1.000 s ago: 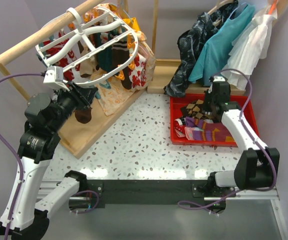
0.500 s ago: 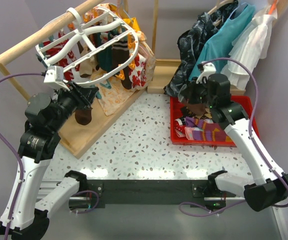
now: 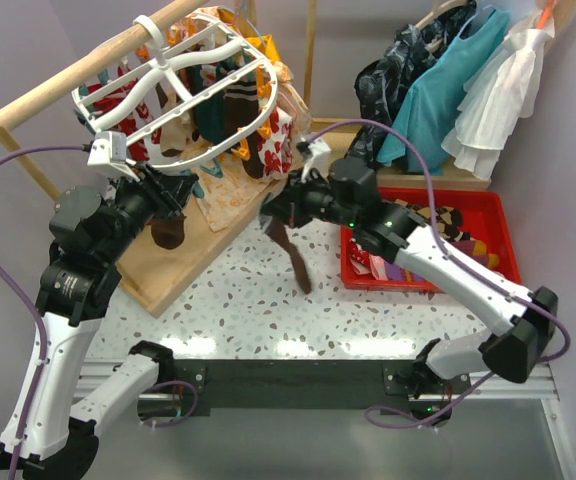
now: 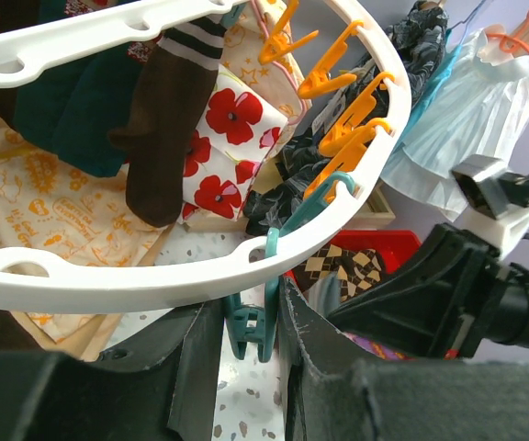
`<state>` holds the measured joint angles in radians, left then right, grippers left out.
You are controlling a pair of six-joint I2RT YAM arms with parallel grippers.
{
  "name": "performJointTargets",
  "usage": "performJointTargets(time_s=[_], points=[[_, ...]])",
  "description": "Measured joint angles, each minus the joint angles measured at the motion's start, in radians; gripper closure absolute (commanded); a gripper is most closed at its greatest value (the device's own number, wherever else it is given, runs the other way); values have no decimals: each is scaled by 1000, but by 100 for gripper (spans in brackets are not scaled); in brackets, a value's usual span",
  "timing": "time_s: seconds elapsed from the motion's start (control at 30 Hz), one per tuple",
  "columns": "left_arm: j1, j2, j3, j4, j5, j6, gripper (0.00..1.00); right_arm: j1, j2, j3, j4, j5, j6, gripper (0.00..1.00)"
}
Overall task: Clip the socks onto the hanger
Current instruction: Pick up the sock from the bin.
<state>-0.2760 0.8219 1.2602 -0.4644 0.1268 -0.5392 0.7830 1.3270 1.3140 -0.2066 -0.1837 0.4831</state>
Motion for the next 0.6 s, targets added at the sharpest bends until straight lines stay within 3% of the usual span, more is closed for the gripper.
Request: performJointTargets(time_s=[0.27, 0.6], points=[[0, 0, 0, 0, 0, 0, 100, 150, 258, 282, -87, 8, -44, 100], [0, 0, 0, 0, 0, 0, 100, 205, 293, 389, -121, 6, -94, 100]])
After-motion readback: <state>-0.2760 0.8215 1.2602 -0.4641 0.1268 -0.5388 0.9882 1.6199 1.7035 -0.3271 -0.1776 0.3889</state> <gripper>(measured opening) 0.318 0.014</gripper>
